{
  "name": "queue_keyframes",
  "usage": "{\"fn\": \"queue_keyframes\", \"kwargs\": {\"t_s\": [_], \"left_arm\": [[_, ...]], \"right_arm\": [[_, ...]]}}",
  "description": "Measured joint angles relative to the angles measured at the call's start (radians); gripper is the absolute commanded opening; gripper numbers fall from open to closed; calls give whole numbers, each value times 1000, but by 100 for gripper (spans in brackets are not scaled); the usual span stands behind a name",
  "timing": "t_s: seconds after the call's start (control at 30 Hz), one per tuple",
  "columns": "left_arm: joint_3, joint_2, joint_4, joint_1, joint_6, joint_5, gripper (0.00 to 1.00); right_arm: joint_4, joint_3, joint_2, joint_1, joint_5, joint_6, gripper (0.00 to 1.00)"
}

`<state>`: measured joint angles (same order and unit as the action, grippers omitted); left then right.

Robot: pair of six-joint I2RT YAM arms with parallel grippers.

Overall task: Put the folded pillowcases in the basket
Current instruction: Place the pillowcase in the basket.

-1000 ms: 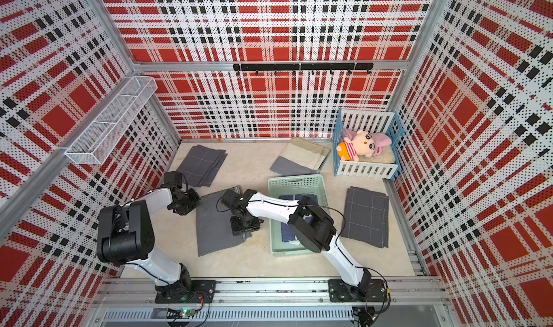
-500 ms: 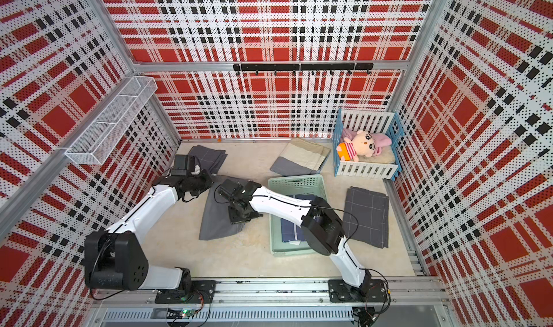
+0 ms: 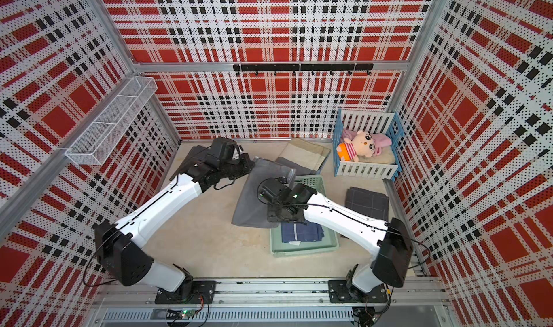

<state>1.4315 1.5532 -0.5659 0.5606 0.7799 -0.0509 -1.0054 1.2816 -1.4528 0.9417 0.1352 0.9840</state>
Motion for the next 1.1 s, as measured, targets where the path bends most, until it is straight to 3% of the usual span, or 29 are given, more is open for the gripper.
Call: {"fn": "queue_keyframes", "kwargs": {"t_s": [0.17,0.37,0.93,0.97,1.0,1.03,1.1], "left_arm": [[17,129,11,105,39,7,0],[17,224,18,141,68,4,0],[33,338,43,146,87,3,0],[33,339,43,146,87,4,0],[33,340,44,145,87,3,1],[33,341,45,143,86,3,14],[32,341,48,139,81,3,23]], "right_arm": [[-26,-195,169,-84,-1,60,0],[-47,-290,259,-159,2,92,0],[7,-378,223,-318,1,43,0],[12,-378,214,-325,0,35,6],[17,-379,204,-331,-2,27,32],[19,-379,193,-336,-3,22,45],[16,-379,172,-343,-1,5,58]]}}
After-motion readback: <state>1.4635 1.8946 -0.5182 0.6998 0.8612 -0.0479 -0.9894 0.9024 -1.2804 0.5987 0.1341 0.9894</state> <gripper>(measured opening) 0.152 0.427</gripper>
